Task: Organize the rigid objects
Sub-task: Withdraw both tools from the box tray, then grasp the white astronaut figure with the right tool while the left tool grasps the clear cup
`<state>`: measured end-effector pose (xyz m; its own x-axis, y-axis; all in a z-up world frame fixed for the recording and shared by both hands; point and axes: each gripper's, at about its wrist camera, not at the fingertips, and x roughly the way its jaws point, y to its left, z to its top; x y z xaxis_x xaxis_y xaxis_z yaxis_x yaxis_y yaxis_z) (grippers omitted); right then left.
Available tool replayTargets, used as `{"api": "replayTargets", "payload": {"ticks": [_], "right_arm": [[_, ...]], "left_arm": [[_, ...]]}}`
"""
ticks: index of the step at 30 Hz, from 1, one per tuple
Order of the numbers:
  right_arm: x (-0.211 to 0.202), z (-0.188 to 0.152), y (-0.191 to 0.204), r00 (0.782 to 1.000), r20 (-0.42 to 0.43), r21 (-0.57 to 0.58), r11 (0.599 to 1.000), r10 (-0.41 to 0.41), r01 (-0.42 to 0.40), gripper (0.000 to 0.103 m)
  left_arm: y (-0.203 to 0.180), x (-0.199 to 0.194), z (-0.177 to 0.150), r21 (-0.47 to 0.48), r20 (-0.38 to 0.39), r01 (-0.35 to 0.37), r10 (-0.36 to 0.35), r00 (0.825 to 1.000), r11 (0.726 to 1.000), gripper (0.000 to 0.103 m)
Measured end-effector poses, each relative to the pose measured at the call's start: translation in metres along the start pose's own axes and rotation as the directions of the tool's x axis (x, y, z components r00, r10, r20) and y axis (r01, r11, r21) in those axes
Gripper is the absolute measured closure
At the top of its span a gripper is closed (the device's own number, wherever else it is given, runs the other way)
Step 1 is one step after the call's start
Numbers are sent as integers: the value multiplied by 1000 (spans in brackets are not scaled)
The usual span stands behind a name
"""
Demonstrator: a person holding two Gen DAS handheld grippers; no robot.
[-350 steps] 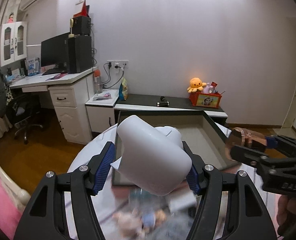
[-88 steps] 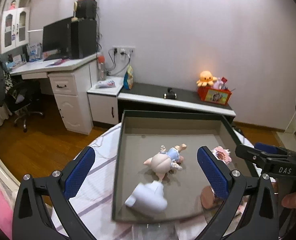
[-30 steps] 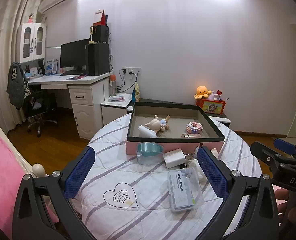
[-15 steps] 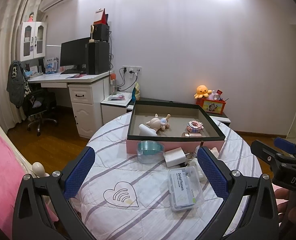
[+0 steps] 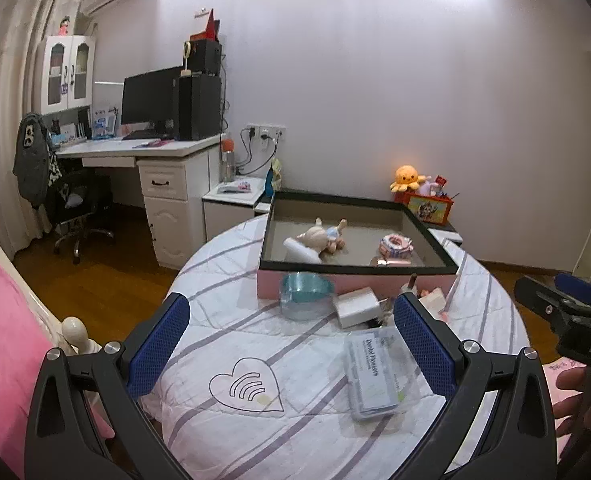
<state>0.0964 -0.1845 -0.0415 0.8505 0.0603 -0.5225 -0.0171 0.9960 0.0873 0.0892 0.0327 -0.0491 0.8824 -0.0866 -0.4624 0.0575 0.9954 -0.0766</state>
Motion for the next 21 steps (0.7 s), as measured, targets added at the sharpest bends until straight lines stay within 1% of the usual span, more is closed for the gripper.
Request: {"api": "replayTargets", "payload": {"ticks": [6, 14, 18, 21], "right_arm": [[23, -11, -9, 998, -66, -5, 1000, -12, 12, 0], [53, -27, -15, 989, -151, -12, 1000, -9, 7, 0], [65, -31, -14, 983, -183, -18, 1000, 0, -4, 0], [74, -33, -12, 979, -204, -20, 999, 22, -26, 0]], "left_arm": [[6, 24, -12, -8, -63, -2, 2, 998, 1000, 0], [8, 46, -25, 4, -122, -12, 12, 992, 1000, 0], [7, 53, -29, 11, -139, -11, 12, 990, 1000, 0], [7, 57, -29, 10, -146, -8, 10, 989, 1000, 0]]}}
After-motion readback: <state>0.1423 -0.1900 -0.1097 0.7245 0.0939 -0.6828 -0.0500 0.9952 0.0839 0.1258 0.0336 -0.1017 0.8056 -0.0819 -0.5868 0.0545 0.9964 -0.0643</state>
